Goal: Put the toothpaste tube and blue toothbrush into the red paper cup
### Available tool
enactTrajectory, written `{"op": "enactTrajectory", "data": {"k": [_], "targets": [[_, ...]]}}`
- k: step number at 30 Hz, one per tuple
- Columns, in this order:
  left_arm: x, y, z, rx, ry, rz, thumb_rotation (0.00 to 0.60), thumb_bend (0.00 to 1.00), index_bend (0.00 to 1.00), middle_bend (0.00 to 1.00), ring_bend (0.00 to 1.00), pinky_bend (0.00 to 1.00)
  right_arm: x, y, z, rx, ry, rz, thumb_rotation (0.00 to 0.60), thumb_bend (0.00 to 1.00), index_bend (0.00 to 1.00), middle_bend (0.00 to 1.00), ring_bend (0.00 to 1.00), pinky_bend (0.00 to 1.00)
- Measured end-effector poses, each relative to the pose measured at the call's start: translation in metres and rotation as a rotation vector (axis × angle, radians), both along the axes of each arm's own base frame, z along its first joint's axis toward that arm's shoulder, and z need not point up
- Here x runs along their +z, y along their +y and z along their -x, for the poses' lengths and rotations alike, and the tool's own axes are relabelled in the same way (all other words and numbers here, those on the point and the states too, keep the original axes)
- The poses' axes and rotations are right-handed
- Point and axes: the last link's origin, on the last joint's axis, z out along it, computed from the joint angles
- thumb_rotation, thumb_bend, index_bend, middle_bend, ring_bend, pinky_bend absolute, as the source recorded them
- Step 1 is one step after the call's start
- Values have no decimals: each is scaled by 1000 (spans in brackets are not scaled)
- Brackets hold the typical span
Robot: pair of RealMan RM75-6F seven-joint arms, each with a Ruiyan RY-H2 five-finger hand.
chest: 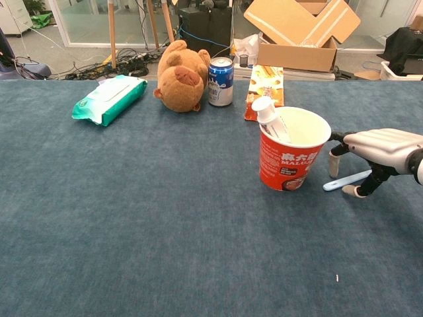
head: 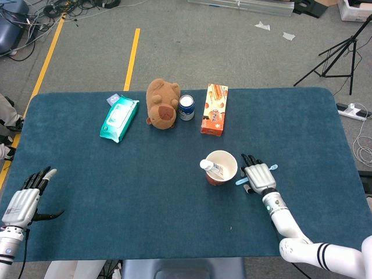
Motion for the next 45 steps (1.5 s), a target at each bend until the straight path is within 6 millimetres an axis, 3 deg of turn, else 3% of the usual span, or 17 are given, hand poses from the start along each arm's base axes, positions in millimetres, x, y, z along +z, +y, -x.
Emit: {"op": "enactTrajectory", "data": {"k": [23, 45], "targets": [[1, -2, 3, 7, -8, -5, 600, 0, 0, 0, 0, 0, -10, 0, -2, 3, 13, -7, 600, 274, 475, 0, 0, 208], [1, -2, 3, 7, -10, -5, 600, 0, 0, 0, 0, 0, -12, 0, -1, 6, 27, 10, 600, 286, 577, 9, 0, 208]]}}
